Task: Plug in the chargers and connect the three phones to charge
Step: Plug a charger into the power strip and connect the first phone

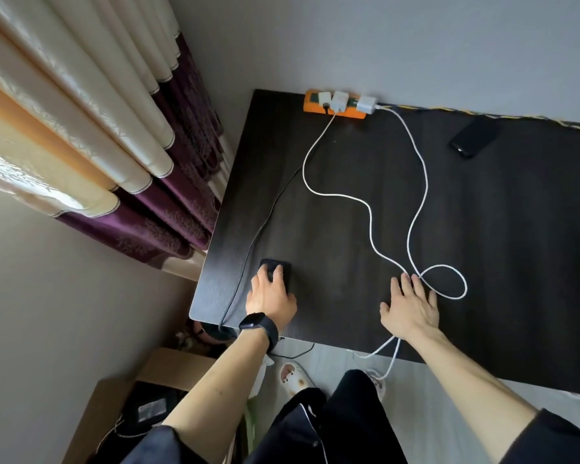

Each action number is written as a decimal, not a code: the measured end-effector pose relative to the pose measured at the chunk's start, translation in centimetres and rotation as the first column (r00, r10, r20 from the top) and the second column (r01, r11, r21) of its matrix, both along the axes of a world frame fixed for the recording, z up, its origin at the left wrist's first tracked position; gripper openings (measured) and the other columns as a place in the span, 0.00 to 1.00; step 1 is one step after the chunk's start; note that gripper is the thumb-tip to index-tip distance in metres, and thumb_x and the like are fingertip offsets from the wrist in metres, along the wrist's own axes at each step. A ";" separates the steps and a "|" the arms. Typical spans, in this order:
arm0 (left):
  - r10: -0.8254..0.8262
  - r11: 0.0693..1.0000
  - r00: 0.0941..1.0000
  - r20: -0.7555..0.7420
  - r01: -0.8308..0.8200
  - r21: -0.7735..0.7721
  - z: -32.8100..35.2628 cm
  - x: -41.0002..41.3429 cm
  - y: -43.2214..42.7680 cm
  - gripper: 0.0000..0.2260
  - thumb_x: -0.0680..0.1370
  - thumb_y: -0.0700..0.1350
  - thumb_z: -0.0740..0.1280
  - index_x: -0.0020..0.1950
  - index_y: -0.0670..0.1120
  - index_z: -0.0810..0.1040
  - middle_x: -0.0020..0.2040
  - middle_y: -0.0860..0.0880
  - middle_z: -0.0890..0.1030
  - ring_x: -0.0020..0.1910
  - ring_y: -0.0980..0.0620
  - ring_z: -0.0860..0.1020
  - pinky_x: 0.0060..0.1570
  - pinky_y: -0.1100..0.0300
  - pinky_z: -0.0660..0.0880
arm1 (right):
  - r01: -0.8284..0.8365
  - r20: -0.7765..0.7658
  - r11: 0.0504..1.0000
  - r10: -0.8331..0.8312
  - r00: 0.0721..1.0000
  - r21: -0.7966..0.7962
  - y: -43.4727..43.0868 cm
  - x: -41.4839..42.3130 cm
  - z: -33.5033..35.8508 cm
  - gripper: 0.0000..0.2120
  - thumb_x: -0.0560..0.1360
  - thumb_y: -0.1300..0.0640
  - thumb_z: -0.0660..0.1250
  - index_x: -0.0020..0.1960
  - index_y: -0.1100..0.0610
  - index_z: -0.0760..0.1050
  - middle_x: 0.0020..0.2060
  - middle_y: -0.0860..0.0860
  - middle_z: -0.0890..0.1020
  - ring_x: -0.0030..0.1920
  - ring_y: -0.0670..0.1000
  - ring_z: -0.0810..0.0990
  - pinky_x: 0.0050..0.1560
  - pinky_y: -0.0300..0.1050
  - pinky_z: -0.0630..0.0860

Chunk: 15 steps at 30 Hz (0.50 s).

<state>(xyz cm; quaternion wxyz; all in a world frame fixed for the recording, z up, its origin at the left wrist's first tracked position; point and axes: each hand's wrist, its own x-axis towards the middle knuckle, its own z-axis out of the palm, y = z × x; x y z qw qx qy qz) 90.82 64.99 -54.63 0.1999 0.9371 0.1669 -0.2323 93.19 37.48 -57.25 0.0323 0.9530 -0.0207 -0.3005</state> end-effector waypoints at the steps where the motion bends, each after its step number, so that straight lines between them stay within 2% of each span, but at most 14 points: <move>1: -0.007 1.000 1.000 0.027 0.007 -0.018 0.4 0.5 0.0 0.29 0.78 0.49 0.63 0.78 0.48 0.60 0.78 0.43 0.58 0.74 0.40 0.61 0.67 0.44 0.69 | -0.010 0.044 1.000 0.009 0.999 0.014 0.4 0.0 0.4 0.33 0.79 0.42 0.55 0.81 0.53 0.56 0.81 0.51 0.54 0.81 0.54 0.47 0.77 0.59 0.53; 7: 0.002 0.997 0.988 0.153 0.009 -0.073 2.6 6.2 0.8 0.30 0.78 0.49 0.64 0.79 0.48 0.59 0.78 0.41 0.58 0.75 0.39 0.59 0.70 0.46 0.66 | -0.122 0.232 0.973 0.075 0.970 0.197 4.6 3.7 3.2 0.26 0.79 0.43 0.58 0.74 0.51 0.70 0.77 0.49 0.66 0.80 0.51 0.55 0.76 0.54 0.59; 15: 0.031 1.000 0.969 0.247 -0.029 -0.009 3.2 18.5 4.3 0.31 0.79 0.53 0.65 0.80 0.49 0.58 0.79 0.43 0.59 0.77 0.42 0.59 0.74 0.47 0.61 | -0.201 0.404 0.909 0.040 0.914 0.364 9.9 17.2 5.7 0.25 0.77 0.44 0.62 0.71 0.52 0.72 0.74 0.49 0.71 0.76 0.52 0.63 0.69 0.51 0.70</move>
